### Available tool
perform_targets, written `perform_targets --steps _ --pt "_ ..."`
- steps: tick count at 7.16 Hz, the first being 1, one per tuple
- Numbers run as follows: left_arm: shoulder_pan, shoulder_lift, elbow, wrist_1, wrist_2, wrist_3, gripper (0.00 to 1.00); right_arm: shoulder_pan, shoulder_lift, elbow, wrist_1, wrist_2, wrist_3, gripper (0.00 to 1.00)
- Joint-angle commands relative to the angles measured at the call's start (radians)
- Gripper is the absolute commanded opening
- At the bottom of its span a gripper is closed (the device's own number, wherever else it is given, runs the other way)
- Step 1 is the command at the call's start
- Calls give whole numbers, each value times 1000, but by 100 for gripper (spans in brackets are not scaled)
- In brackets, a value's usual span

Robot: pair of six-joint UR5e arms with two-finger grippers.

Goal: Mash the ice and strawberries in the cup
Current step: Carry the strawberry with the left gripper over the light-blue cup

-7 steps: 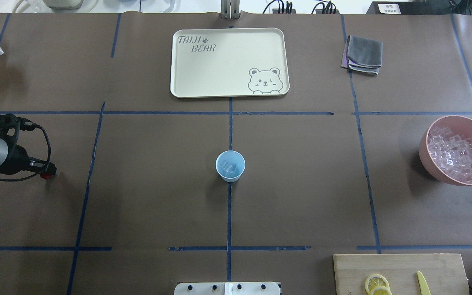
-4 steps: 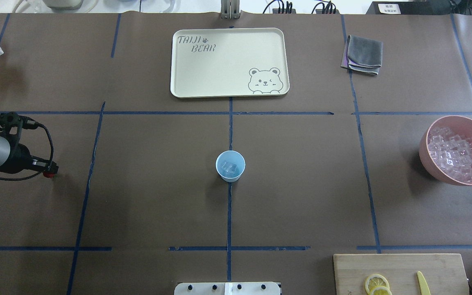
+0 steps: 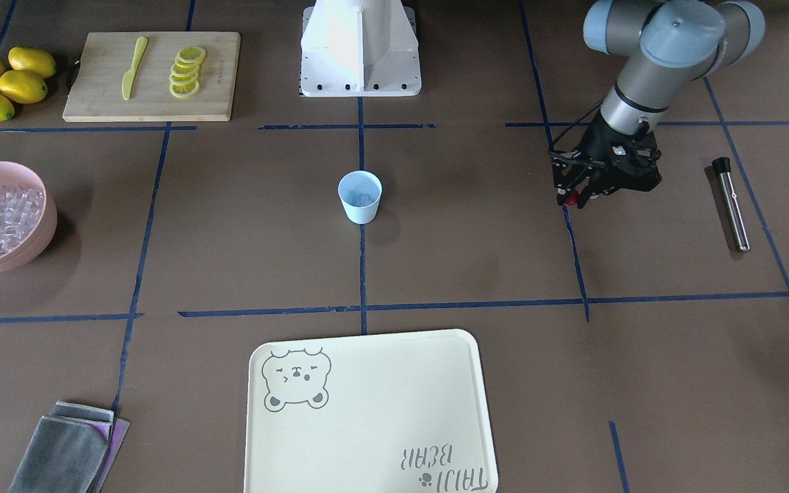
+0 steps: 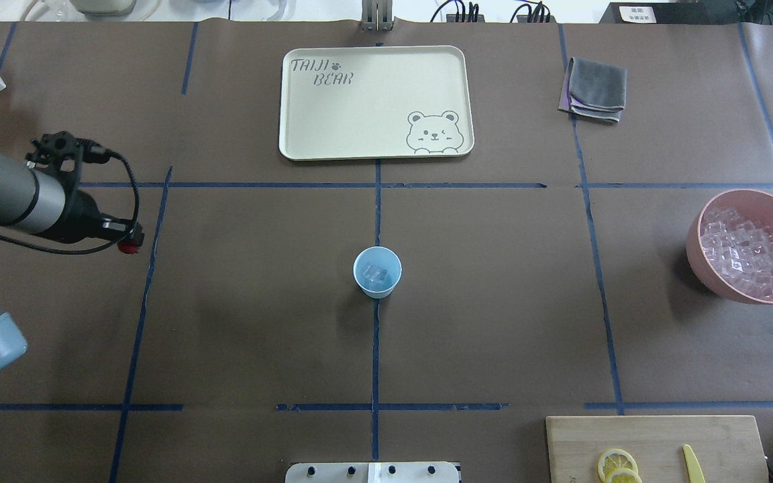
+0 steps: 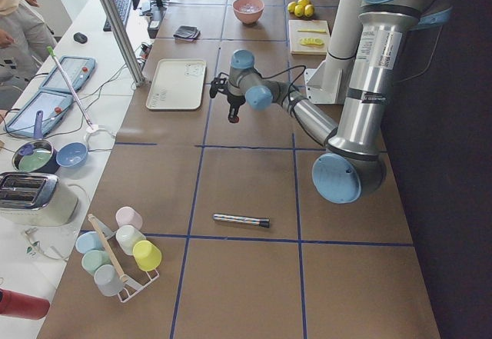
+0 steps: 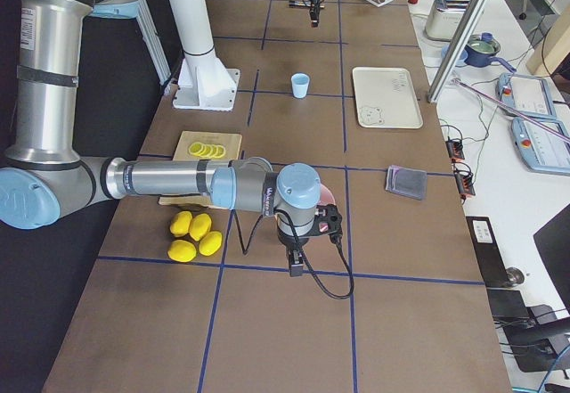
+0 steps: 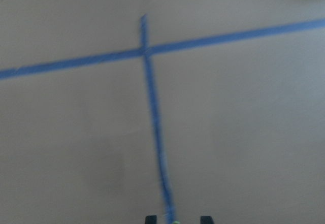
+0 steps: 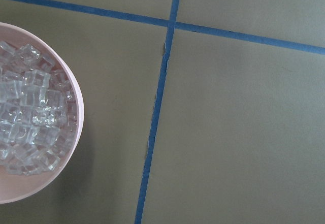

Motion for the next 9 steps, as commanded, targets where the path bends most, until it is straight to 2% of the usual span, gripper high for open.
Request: perform_targets --steps 1,3,5,6,7,8,9 --pt "54 -276 -17 304 14 -125 2 0 5 0 0 2 5 99" --pt "111 -419 67 310 37 -252 2 0 5 0 0 0 5 99" --pt "221 -550 223 282 144 -358 2 0 5 -2 0 2 7 99" --pt "247 -604 288 279 163 -380 2 -1 5 -3 -2 2 7 99" --pt "282 -607 296 278 189 -383 3 0 7 -5 -2 2 7 99" --pt "292 -606 296 278 195 -385 17 -1 5 -6 0 2 7 99" --pt "292 -601 296 278 195 -382 59 0 5 -6 -2 2 7 99"
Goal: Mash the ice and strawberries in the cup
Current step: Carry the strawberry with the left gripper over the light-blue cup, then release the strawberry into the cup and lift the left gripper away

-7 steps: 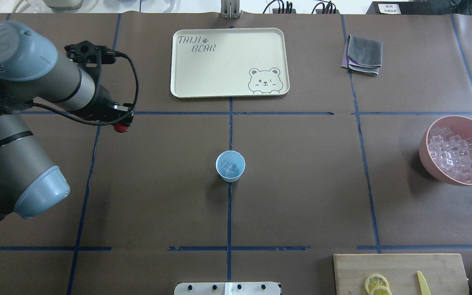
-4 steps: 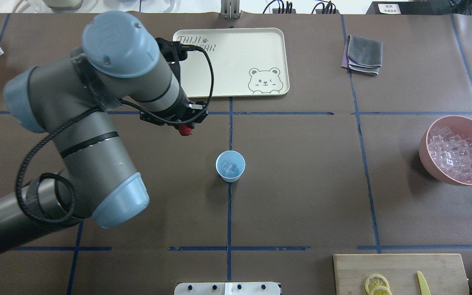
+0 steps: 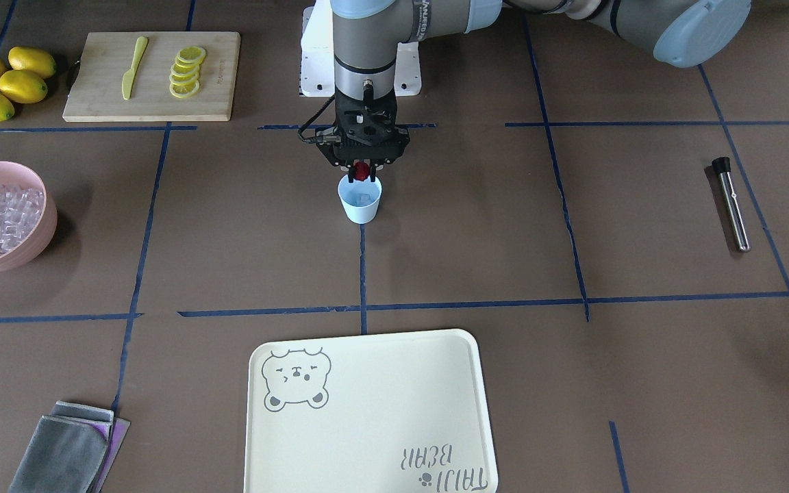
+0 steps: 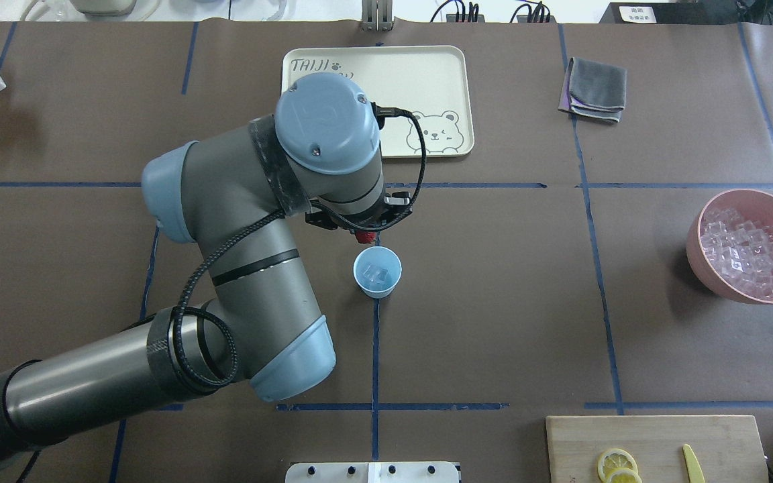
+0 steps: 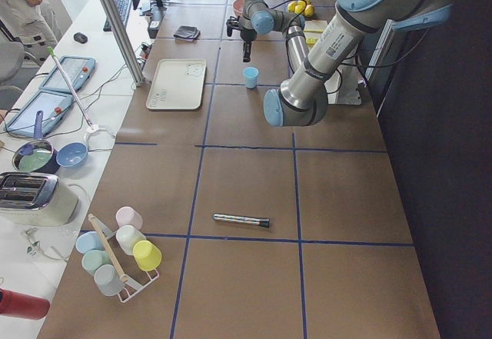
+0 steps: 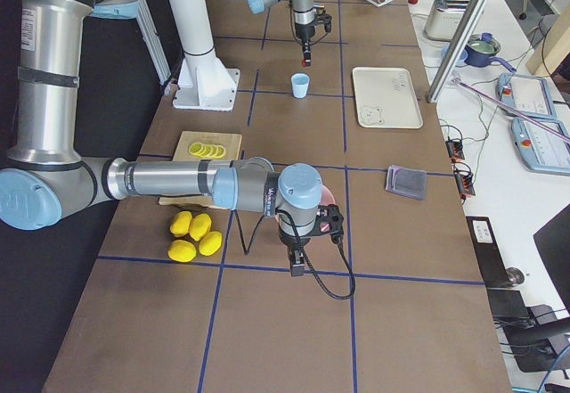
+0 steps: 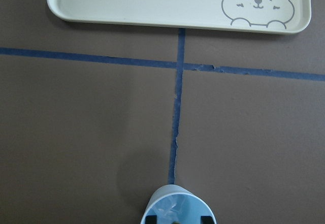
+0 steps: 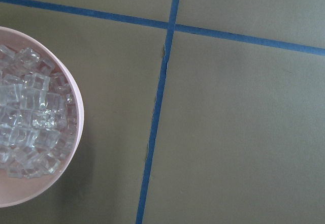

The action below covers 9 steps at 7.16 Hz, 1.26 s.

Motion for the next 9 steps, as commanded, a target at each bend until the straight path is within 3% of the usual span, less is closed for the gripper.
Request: perform_targets --steps 1,4,5,6,7,8,9 --pt "9 3 4 -1 8 6 85 1 0 -2 1 0 0 99" --pt "39 17 -7 1 8 10 99 -1 1 2 1 0 0 99" --pt "34 58 -44 4 7 68 99 -1 3 1 1 0 0 99" --pt "-30 141 -121 18 -4 233 99 -1 4 1 1 0 0 99" --pt "-140 252 -181 16 -92 401 99 -1 4 1 1 0 0 99" --pt "-290 323 -184 9 -248 585 99 -1 4 -1 1 0 0 99" --pt "-401 436 -206 2 -302 809 99 -1 4 -2 1 0 0 99"
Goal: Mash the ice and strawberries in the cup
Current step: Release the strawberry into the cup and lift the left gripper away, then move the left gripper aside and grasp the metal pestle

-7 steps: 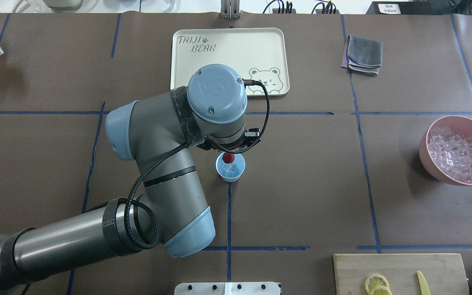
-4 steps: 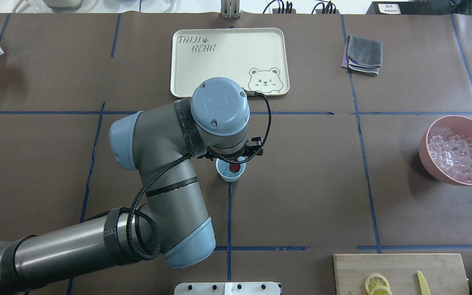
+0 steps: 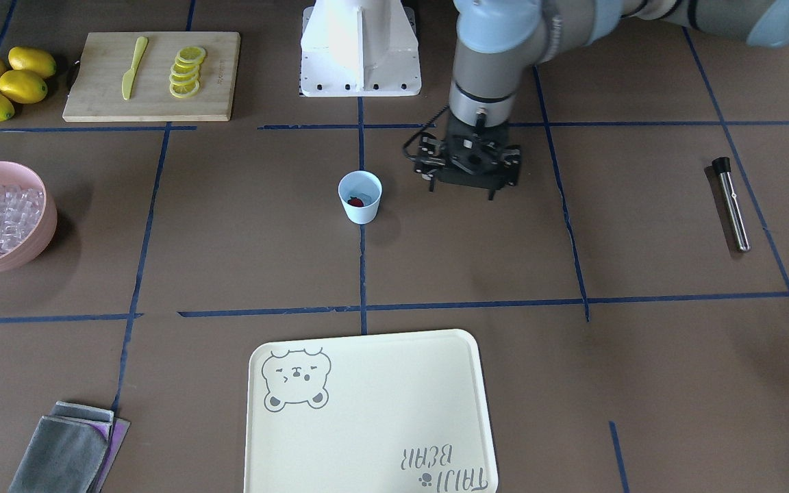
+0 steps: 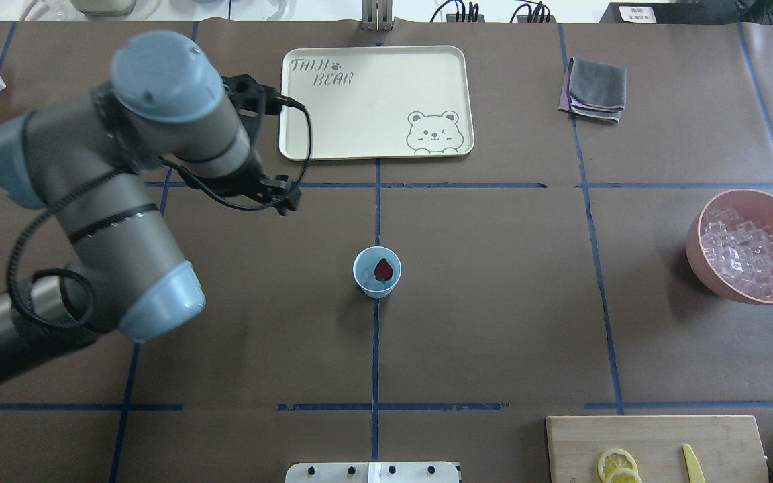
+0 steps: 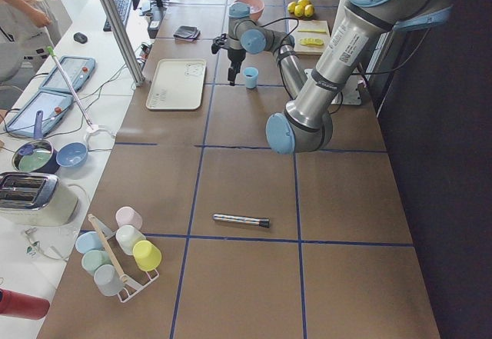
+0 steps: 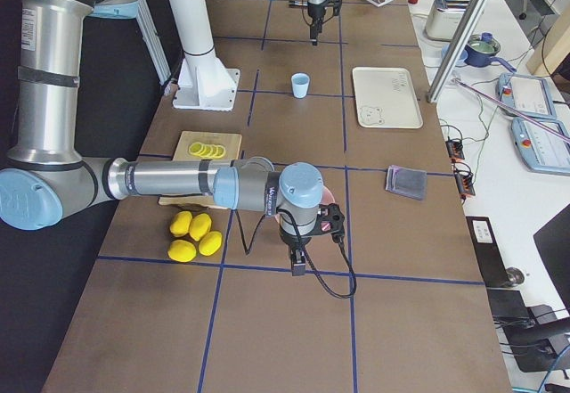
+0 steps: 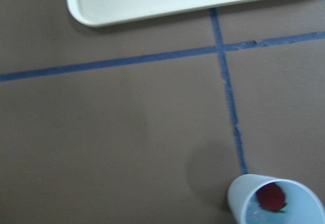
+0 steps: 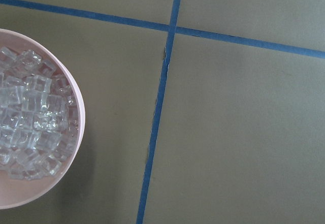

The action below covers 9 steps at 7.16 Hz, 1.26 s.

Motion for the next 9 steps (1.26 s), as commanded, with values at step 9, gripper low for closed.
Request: perform_targets --steps 9 --pt "-748 676 203 -354 -435 775 100 0 -1 -2 0 -2 -3 99"
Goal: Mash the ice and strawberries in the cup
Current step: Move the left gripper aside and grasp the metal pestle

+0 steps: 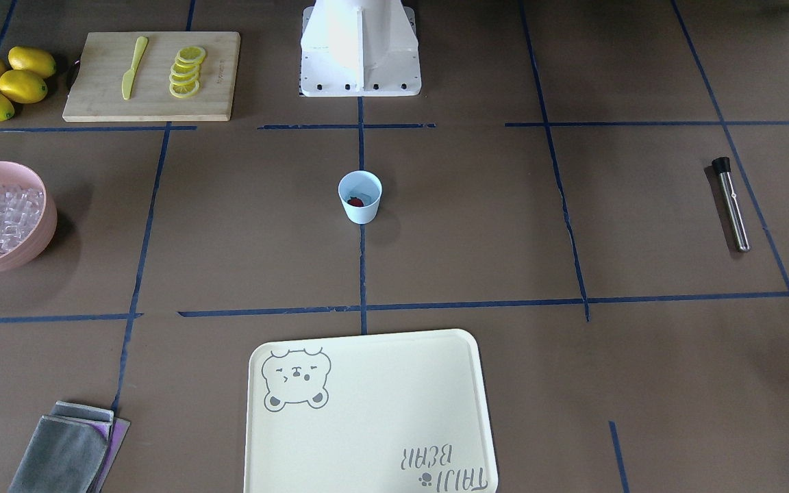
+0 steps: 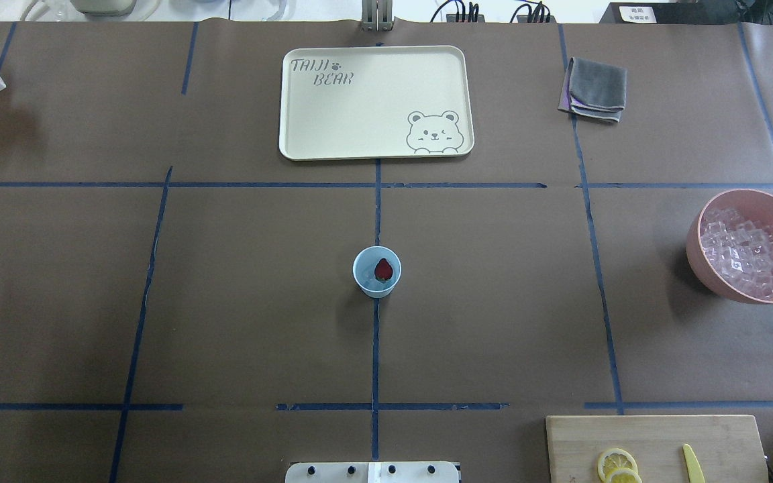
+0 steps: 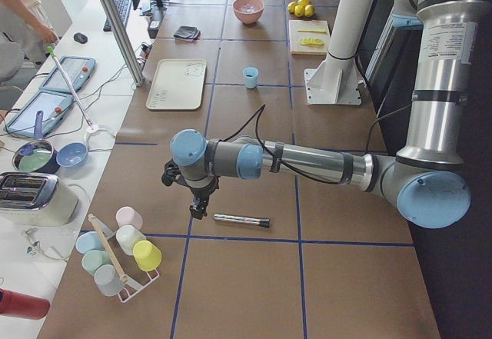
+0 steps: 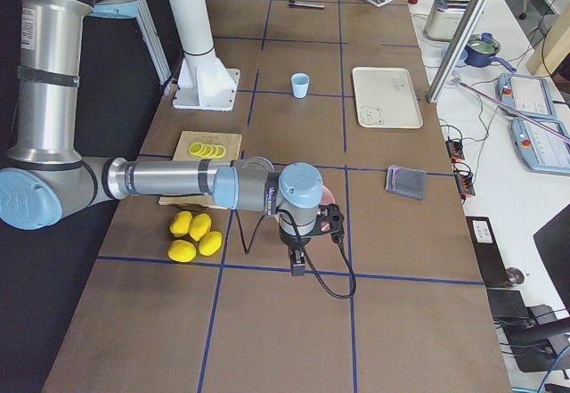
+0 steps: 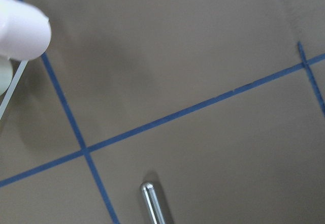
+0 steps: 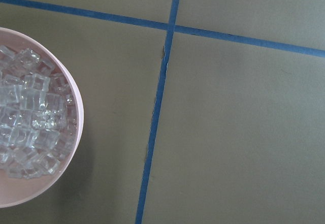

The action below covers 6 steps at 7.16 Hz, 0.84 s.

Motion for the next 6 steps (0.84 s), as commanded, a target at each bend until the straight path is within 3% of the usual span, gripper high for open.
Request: perform_targets --steps 1,2,4,6 --pt "55 115 2 -280 35 -251 100 0 -2 -2 0 0 -1 99" --pt "151 144 20 -388 129 -362 100 0 -5 -1 0 0 0 99" --pt "265 139 180 -669 167 -525 100 0 -8 -1 0 0 -1 99" --pt "349 136 215 -758 197 -627 100 0 -8 -1 0 0 -1 99"
